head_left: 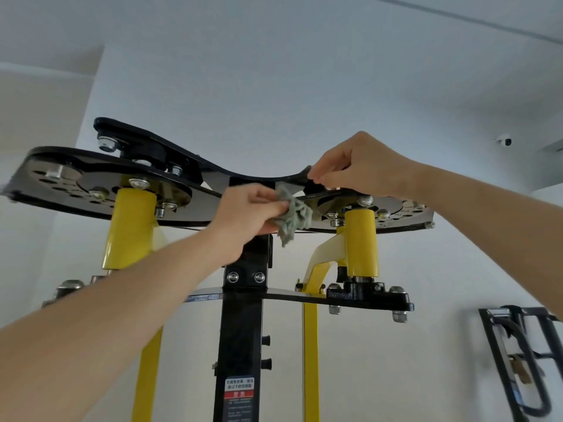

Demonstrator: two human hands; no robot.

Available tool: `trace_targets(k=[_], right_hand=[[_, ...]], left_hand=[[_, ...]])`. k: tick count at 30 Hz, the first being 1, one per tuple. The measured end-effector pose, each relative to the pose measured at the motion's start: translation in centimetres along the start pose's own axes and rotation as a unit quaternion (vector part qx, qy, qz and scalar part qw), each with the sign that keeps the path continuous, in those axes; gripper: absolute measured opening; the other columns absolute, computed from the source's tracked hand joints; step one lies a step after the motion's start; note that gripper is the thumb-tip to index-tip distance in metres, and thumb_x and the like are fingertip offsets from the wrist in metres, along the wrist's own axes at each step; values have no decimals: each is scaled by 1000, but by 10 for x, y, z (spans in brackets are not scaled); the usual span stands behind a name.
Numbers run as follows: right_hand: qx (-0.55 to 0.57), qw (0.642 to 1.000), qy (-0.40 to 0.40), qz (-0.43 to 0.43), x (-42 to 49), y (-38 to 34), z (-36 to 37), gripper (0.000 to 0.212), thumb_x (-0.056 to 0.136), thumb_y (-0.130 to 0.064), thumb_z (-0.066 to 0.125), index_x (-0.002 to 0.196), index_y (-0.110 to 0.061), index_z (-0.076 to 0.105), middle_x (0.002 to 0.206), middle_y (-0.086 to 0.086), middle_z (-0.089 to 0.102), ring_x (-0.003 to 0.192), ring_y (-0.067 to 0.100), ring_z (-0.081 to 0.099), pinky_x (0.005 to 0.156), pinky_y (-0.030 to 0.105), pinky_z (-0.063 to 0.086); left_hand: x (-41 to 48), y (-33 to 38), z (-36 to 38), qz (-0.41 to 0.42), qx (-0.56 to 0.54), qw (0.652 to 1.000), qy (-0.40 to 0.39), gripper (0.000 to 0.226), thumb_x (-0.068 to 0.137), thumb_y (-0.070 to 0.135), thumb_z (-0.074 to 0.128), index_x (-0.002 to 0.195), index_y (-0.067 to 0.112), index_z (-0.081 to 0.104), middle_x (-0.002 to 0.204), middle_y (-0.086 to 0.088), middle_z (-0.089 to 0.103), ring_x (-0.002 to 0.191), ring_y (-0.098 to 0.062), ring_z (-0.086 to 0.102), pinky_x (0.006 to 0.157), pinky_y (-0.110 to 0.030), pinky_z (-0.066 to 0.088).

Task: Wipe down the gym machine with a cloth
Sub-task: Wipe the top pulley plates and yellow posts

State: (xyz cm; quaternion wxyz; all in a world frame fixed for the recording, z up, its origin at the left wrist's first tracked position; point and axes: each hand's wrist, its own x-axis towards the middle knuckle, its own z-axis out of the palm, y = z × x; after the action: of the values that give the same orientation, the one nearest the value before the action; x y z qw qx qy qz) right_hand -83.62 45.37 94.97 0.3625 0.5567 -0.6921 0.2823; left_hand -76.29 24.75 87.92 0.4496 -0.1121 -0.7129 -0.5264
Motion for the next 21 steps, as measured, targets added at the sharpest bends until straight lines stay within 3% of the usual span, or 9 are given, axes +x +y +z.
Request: trace_targets(k=[2, 6, 9, 10, 12, 14, 16, 18, 21], right_hand=[[-87, 996, -1, -3, 0, 6, -1, 21, 89, -12, 67, 102, -22, 80, 96, -10, 76, 88, -4, 68, 87, 20, 55], [-145, 988, -47, 12, -5, 17, 1, 24, 90, -15, 68, 110, -24, 77, 86, -25, 67, 76, -18, 59, 66, 3, 43], [-119, 992, -40, 17, -10, 20, 0, 29, 90, -13, 68, 115, -27, 76, 96, -20, 71, 84, -14, 62, 80, 10, 50], [-106, 993, -43, 25, -11, 20, -3, 31, 90, -13, 69, 116, -29, 75, 102, -16, 73, 84, -12, 64, 79, 10, 51], [-90, 993, -61, 38, -13, 20, -6, 33, 90, -12, 68, 117, -30, 74, 106, -12, 73, 72, -12, 63, 66, 5, 46], [-90, 993, -66, 43, -13, 19, -8, 34, 90, -11, 68, 117, -31, 75, 104, -13, 74, 70, -6, 63, 63, 7, 44], [-82, 994, -61, 50, -15, 17, -9, 34, 91, -8, 66, 118, -27, 75, 85, -20, 73, 59, -6, 60, 55, 6, 42], [-78, 994, -61, 55, -16, 16, -10, 34, 92, -3, 63, 119, -21, 74, 57, -27, 64, 45, -7, 54, 45, 4, 37], [-87, 993, -58, 52, -17, 15, -7, 37, 92, -2, 61, 122, -20, 72, 49, -34, 56, 41, -6, 53, 42, 5, 35]], left_hand=[[1, -26, 4, -73, -12, 996, 47, 17, 86, 6, 76, 103, 6, 71, 96, -11, 78, 84, -22, 77, 77, -35, 63], [15, -63, 20, -175, -107, 969, 139, 14, 84, 9, 81, 94, 5, 72, 91, -12, 75, 74, -19, 74, 63, -26, 62], [32, -77, 38, -239, -200, 934, 177, 16, 82, 2, 81, 87, -1, 67, 84, -18, 72, 75, -24, 74, 63, -25, 61], [38, -81, 44, -260, -219, 921, 192, 15, 82, 0, 80, 87, -2, 65, 84, -20, 71, 76, -26, 74, 58, -24, 60], [50, -87, 54, -270, -251, 906, 209, 8, 89, -5, 69, 87, -4, 62, 80, -26, 65, 60, -18, 70, 42, -18, 53], [67, -88, 64, -260, -330, 891, 174, 2, 98, -5, 58, 96, -6, 56, 74, -23, 51, 37, -7, 58, 38, -14, 45], [77, -88, 71, -272, -360, 875, 174, 16, 97, 3, 64, 109, -7, 63, 86, -22, 61, 27, -6, 53, 33, -10, 39], [87, -94, 75, -293, -380, 857, 189, 28, 93, 12, 71, 119, 1, 68, 109, -16, 72, 36, -14, 62, 35, -16, 47], [81, -91, 79, -286, -439, 838, 156, 29, 94, 12, 68, 122, 5, 68, 119, -11, 71, 73, -20, 73, 49, -20, 58]])
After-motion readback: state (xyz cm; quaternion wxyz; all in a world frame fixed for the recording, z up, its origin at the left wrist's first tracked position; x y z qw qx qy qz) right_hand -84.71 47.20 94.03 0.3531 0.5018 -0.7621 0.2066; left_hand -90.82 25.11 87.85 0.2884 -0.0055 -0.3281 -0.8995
